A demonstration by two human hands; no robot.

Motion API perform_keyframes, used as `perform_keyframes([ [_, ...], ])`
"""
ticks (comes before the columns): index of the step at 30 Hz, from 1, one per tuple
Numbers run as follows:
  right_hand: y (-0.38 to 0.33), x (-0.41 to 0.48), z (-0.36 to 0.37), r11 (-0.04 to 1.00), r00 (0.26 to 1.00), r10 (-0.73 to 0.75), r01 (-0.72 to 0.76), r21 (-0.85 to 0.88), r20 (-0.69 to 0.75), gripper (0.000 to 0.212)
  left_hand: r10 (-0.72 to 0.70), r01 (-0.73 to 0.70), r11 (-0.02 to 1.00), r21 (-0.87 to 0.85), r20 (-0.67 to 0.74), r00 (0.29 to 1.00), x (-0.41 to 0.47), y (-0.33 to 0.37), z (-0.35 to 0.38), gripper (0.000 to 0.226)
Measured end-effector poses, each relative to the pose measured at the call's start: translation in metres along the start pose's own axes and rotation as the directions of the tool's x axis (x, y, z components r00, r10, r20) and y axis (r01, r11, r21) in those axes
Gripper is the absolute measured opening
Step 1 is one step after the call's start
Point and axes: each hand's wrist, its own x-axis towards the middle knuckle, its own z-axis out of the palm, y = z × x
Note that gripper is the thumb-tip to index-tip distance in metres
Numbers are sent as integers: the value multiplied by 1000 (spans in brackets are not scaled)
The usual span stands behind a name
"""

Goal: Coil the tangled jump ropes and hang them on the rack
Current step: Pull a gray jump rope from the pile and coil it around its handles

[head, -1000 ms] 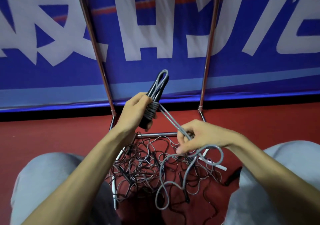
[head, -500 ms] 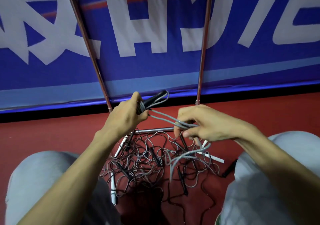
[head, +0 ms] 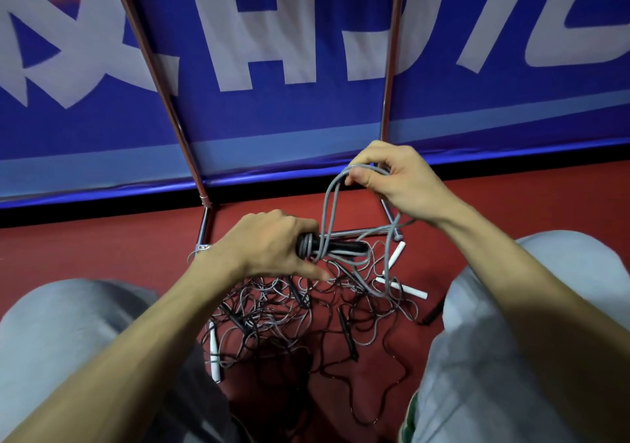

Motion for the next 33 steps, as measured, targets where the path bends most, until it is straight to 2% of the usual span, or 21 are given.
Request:
perform_keyframes([
  [2,5,2,2,1000,999,23,-23,-14,-44,14,13,-10,999,47,-68,998,0,9,-1,66],
  [4,11,3,4,995,994,69,-75,-65,-88,13,34,-34,999,2,-142,989,-2,11,-2,56],
  [6,17,3,3,983,989,85,-104,-155,-124,9,44,-73,985,-159,-180,983,-5,7,-5,40],
  [8,25,2,4,953,993,64,-91,-289,-101,14,22,-85,929,-359,-175,984,-8,1,-8,32],
  [10,31,0,9,920,997,68,-74,-384,-30,23,-2,-101,784,-613,-165,986,-11,-3,-14,21],
  [13,31,-3,20,914,985,150,-108,-390,79,30,-134,-116,438,-892,-192,972,-12,-2,-22,11],
  [16,26,-5,31,905,961,215,-129,-406,175,34,-377,-113,197,-974,-182,908,-6,-1,-24,27],
  [18,21,-7,36,908,956,219,-127,-398,194,39,-449,-128,58,-990,-141,882,-4,-2,-24,39],
  [20,17,-7,38,917,948,209,-105,-385,238,41,-458,-142,-20,-990,-117,881,-3,-6,-25,37],
  [25,1,-13,31,918,907,213,-57,-393,364,44,-539,-79,25,-997,-80,839,-3,-10,-25,25],
  [29,-13,-15,21,917,910,189,-30,-397,369,45,-589,-38,151,-988,-121,799,1,-16,-20,25],
  [33,-20,-17,16,879,898,170,48,-475,405,40,-579,14,266,-964,-148,802,1,-23,-16,29],
])
